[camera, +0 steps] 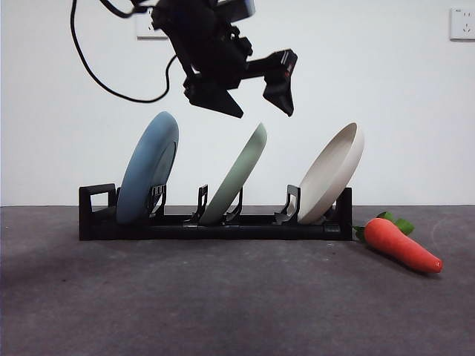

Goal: Take the green plate from the plate rack,put the plate on the table,take the carrot from the table,put the carrot in the plate

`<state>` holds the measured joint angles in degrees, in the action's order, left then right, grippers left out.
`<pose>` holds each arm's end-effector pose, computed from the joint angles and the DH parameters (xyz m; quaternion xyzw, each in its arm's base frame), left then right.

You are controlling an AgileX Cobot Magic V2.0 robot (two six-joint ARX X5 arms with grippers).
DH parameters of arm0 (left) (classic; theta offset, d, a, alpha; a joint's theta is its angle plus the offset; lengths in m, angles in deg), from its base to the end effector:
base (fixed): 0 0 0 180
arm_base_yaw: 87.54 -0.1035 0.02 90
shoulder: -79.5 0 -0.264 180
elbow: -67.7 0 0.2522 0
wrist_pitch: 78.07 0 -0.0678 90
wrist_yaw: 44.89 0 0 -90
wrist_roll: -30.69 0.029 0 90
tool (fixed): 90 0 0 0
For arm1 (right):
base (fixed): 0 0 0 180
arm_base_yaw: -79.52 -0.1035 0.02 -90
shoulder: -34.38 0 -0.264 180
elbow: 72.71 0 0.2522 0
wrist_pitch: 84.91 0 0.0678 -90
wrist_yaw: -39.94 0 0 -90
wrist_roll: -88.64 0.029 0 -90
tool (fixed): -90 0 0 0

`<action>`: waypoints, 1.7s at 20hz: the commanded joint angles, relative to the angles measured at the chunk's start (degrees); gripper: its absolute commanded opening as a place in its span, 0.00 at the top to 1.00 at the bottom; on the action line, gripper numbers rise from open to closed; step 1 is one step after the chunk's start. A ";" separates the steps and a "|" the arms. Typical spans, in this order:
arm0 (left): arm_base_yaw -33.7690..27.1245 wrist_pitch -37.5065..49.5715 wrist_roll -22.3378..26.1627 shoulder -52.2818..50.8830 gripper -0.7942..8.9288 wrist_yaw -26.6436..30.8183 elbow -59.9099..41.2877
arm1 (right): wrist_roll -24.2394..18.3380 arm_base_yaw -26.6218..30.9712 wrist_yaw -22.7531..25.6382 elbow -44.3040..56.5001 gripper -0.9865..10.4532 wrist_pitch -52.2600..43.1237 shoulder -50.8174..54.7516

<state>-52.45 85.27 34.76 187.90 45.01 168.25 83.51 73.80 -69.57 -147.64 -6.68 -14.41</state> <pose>0.3610 -0.2537 0.2794 0.0968 0.1918 -0.3024 0.9286 0.1293 0.0227 0.3382 0.0134 0.4267 0.2155 0.8782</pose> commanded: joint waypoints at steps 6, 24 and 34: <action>0.02 0.76 0.66 4.02 0.61 2.64 0.00 | 0.57 -0.07 0.00 -0.20 0.37 -0.39 0.04; -3.08 -2.12 -8.52 2.49 0.93 -5.16 0.50 | 0.57 -0.07 0.00 -0.20 0.37 -1.16 0.04; -3.21 -6.05 -13.53 -2.84 0.93 -16.94 7.43 | 0.57 -0.09 -0.02 -0.20 0.37 -1.40 0.04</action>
<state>-55.66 78.85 21.56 185.41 28.70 175.24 83.71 73.80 -69.57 -147.64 -7.75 -14.41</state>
